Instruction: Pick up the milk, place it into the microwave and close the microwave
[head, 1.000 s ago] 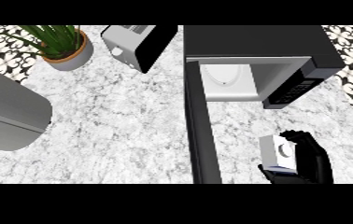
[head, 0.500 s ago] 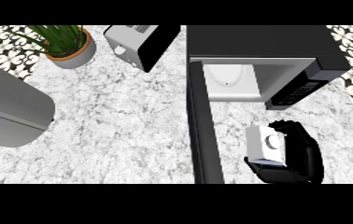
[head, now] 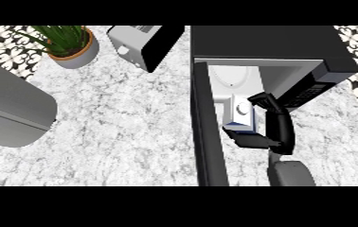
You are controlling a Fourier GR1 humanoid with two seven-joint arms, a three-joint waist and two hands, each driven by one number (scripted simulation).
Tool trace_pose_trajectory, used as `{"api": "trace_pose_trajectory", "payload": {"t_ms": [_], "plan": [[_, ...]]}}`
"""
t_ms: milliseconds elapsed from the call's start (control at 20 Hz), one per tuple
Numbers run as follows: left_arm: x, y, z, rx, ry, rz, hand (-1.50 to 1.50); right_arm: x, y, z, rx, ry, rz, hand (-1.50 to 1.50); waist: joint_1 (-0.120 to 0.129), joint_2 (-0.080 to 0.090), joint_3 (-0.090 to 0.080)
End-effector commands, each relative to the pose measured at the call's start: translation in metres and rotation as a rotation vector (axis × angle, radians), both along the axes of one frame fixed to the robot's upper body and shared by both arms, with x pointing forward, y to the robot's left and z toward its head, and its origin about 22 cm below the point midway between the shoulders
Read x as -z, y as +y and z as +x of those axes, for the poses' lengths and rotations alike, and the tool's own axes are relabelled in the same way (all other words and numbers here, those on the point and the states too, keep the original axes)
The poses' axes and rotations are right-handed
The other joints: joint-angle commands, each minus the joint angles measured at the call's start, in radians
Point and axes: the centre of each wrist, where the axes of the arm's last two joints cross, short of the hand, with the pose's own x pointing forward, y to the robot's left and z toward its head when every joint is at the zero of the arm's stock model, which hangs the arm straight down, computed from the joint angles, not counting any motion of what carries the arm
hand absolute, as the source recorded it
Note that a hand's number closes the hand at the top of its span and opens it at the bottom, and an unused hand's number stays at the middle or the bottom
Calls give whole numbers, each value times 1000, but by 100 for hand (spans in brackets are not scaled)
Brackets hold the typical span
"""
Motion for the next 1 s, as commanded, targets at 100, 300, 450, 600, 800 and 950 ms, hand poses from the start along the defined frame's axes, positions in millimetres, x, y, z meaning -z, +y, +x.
{"api": "trace_pose_trajectory", "payload": {"t_ms": [100,300,450,600,800,950], "plan": [[-6,0,-8,25,11,-15,-150,6,6,46,82,67,-44,150,7,2,1],[-1,1,-1,7,-1,-7,-150,24,26,57,66,77,-38,150,9,3,1],[5,7,0,-1,3,22,-150,22,12,83,103,94,-27,150,17,8,2],[12,14,-13,22,7,2,-150,34,1,84,144,128,-127,150,24,8,1],[14,5,-3,10,6,-7,-150,30,-17,97,183,137,-219,150,36,15,2],[11,8,-4,36,9,2,-150,31,-17,102,188,123,-246,150,50,21,3]]}}
